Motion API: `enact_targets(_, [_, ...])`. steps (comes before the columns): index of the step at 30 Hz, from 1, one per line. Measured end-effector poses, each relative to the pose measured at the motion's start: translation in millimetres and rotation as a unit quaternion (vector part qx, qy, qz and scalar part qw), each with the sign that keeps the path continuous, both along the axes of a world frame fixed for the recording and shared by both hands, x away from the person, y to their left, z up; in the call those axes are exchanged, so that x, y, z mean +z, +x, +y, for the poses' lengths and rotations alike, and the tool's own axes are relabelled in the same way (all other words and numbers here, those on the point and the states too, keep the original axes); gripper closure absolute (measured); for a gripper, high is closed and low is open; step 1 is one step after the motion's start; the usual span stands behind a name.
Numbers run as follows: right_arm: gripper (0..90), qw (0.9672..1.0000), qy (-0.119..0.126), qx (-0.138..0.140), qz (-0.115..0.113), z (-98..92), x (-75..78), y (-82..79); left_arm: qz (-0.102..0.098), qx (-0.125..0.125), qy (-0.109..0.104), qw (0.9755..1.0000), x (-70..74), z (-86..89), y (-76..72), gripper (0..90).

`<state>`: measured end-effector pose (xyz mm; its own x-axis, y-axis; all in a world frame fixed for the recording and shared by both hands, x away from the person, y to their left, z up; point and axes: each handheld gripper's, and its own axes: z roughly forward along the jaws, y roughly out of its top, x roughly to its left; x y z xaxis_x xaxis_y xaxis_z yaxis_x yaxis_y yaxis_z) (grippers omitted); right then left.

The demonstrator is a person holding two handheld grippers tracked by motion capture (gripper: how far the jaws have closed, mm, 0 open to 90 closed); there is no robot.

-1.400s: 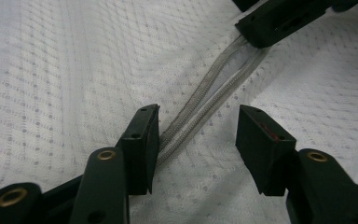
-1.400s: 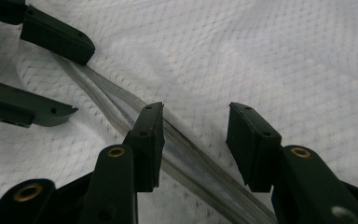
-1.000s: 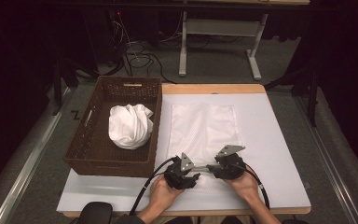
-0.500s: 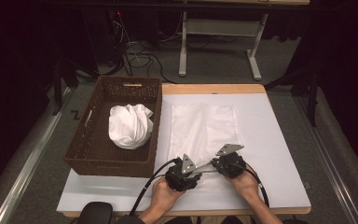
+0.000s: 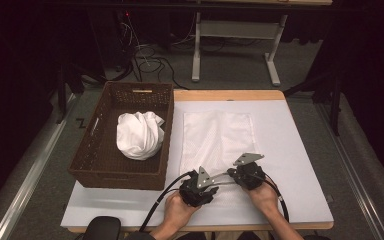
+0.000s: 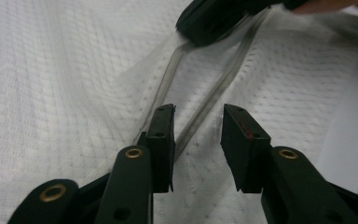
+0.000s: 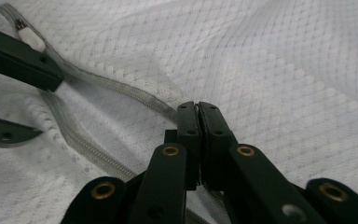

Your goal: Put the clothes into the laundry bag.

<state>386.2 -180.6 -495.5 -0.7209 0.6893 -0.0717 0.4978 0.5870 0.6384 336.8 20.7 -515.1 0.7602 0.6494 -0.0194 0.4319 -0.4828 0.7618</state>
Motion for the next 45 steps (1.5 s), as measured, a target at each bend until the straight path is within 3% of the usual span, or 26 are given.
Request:
enact_targets(5, [89.3,0.9996,0.026,-0.004,-0.01,-5.6,13.6,-0.5,0.011,0.013,0.004,0.9999,-4.7,1.8,5.0,65.4])
enact_targets(13, [90.0,0.9991,0.039,0.004,-0.013,-8.2,26.7,-3.2,0.012,0.025,0.004,0.9996,-4.4,2.8,8.0,64.0])
enact_targets(21, [90.0,0.9993,0.037,0.007,-0.007,-6.7,34.0,1.1,0.018,0.044,-0.024,0.9986,6.9,-4.3,19.1,59.7])
enact_targets(25, [90.0,0.9991,0.041,0.006,-0.007,-7.2,37.2,1.6,0.026,0.054,-0.016,0.9981,8.8,-12.3,28.4,59.7])
enact_targets(31, [90.0,0.9984,0.056,0.003,-0.008,-12.3,43.7,2.8,0.038,0.059,0.019,0.9974,2.2,-15.7,34.3,62.4])
enact_targets(36, [90.0,0.9971,0.074,-0.003,-0.015,-17.2,53.8,5.5,0.034,0.057,0.024,0.9975,2.2,-15.7,34.2,63.5])
enact_targets(45, [90.0,0.9972,0.066,0.009,-0.034,-10.9,75.7,9.3,0.028,0.051,0.03,0.9979,1.8,-15.9,33.7,63.9])
